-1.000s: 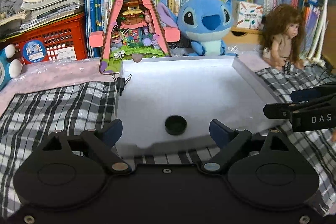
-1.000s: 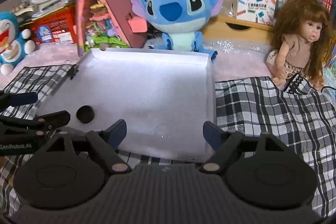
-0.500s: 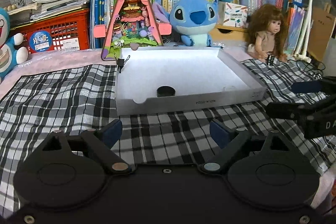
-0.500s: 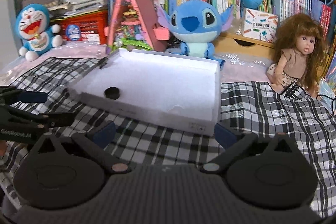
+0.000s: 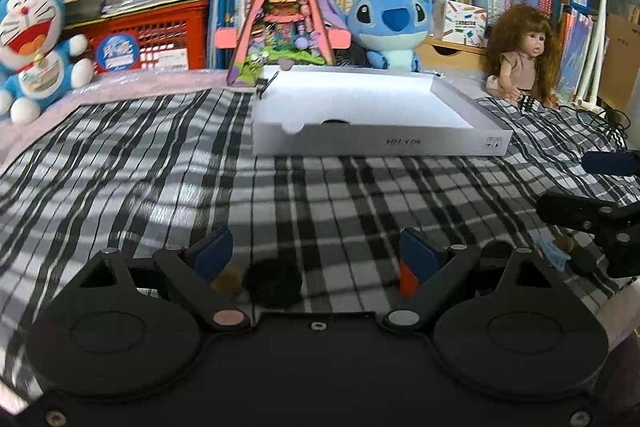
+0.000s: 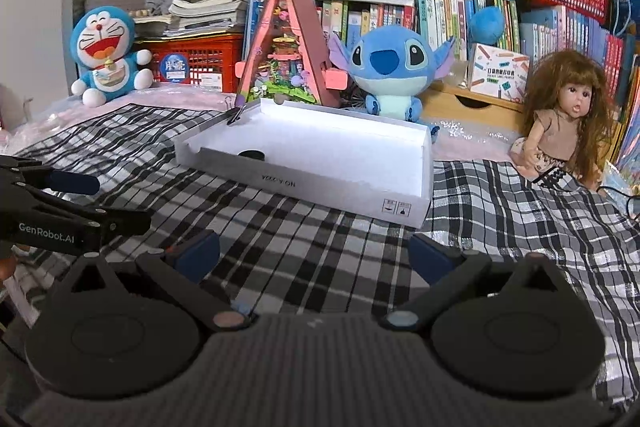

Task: Organize rigid objects
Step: 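Withdraw both tools from the tray back toward the remaining objects, then grasp the second black cap with the left tool while the right tool grasps another black disc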

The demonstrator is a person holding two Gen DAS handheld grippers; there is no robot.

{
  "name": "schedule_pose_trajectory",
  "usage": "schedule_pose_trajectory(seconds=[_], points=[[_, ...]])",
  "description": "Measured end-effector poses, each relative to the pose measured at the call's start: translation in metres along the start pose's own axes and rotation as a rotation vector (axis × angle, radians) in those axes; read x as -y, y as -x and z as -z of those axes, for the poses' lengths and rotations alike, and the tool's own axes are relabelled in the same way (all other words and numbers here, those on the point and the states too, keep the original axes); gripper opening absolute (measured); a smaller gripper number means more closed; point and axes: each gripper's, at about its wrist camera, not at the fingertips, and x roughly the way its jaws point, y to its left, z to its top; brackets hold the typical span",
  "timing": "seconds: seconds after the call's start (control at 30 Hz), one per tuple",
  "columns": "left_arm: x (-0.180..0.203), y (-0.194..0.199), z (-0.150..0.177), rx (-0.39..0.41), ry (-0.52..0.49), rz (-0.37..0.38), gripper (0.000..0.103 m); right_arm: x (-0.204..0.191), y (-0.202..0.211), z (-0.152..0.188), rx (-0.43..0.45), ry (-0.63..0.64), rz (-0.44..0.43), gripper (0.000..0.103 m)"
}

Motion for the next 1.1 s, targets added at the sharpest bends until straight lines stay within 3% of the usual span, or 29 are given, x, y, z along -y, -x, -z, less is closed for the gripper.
schedule_pose_trajectory(seconds=[0.37, 0.5, 0.6, 0.73, 0.87, 1.03, 1.1], points=[[0.001, 0.023, 0.032, 0.101, -0.039, 0.012, 0.091, -0.002, 0.014, 0.029, 0.025, -0.047, 0.029, 0.103], [0.000, 0.026, 0.038, 0.092, -0.034, -0.005, 0.090, -0.005, 0.022, 0.039, 0.050, -0.023, 0.063, 0.103], [-0.002, 0.029, 0.041, 0.086, -0.030, -0.007, 0.085, -0.005, 0.028, 0.044, 0.058, -0.021, 0.073, 0.103], [-0.003, 0.033, 0.043, 0.105, -0.031, -0.017, 0.067, 0.001, 0.034, 0.050, 0.062, -0.053, 0.061, 0.101], [-0.005, 0.034, 0.043, 0.099, -0.019, -0.002, 0.049, 0.006, 0.039, 0.054, 0.069, -0.083, 0.071, 0.092], [-0.008, 0.028, 0.043, 0.071, -0.009, -0.002, 0.046, 0.011, 0.041, 0.061, 0.063, -0.114, 0.093, 0.079], [-0.008, 0.025, 0.043, 0.069, -0.006, -0.006, 0.046, 0.012, 0.042, 0.063, 0.057, -0.120, 0.120, 0.067]])
